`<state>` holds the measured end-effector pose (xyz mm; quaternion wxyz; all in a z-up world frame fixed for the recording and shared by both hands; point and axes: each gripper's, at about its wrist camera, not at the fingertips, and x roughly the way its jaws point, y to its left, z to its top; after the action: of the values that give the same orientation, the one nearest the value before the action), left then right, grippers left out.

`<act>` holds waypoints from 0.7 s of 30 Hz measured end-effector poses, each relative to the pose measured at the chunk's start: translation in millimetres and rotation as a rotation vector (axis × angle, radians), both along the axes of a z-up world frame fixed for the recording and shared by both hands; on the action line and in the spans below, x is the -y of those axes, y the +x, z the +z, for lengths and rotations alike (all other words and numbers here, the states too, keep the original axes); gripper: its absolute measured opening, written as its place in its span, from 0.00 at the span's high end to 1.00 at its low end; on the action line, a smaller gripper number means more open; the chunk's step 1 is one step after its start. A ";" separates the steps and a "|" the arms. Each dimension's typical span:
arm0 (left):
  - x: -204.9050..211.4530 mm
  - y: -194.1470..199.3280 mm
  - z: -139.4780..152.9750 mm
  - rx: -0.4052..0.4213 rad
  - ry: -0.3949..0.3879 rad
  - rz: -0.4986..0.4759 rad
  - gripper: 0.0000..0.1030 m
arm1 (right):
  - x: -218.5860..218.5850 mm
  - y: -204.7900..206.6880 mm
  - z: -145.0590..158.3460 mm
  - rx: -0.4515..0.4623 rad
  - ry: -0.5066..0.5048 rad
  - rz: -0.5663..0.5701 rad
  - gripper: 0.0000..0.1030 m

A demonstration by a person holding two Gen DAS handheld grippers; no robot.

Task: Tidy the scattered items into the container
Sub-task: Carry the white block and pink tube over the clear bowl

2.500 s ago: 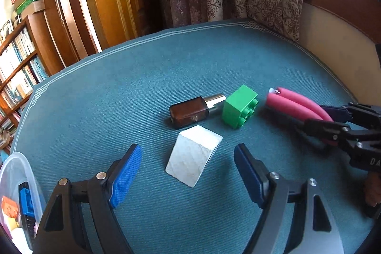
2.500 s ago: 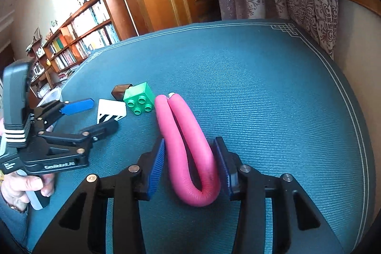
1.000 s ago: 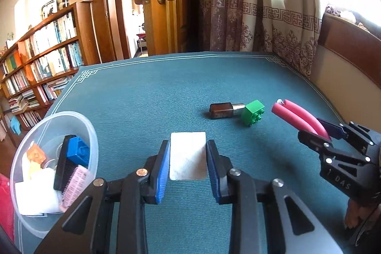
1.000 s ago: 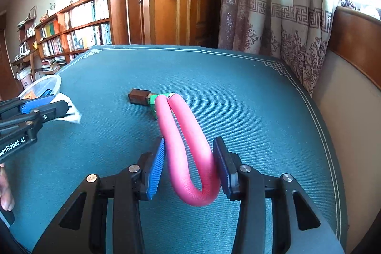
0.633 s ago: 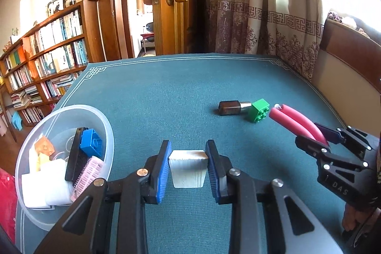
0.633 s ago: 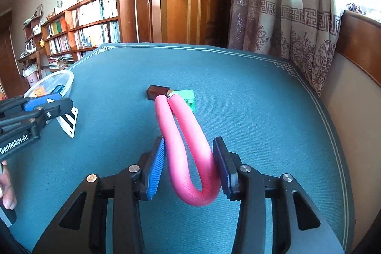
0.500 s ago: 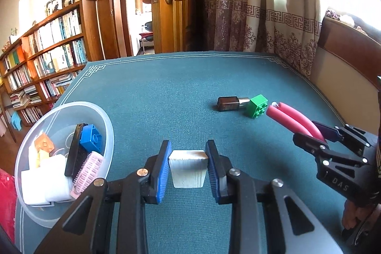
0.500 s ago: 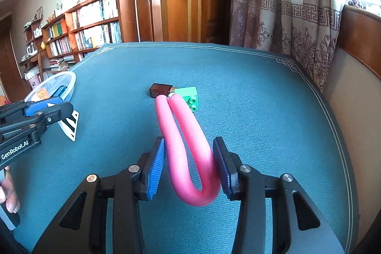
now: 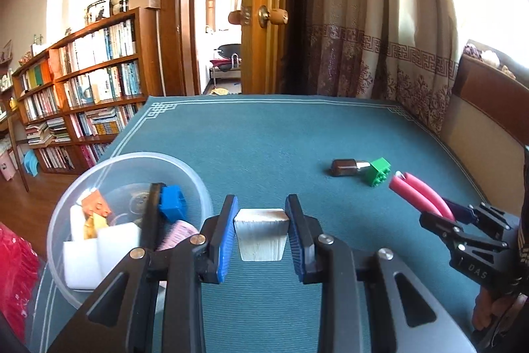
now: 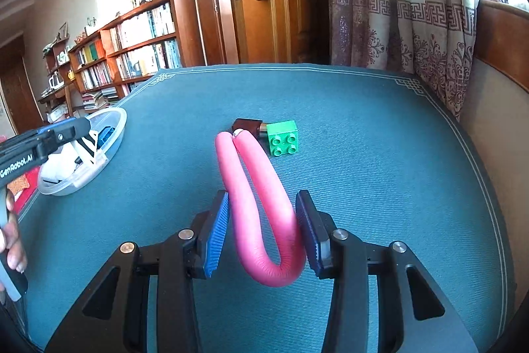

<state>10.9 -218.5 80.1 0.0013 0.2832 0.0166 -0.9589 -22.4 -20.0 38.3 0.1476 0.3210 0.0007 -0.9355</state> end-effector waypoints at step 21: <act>106.2 -26.2 3.2 -0.030 0.077 0.157 0.43 | 45.7 -4.5 -1.3 0.054 -0.040 0.037 0.57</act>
<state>-15.3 -324.7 83.2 0.0652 0.2664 0.0754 -0.9587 -26.9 -65.7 36.9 0.1713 0.3428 -0.0163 -0.9235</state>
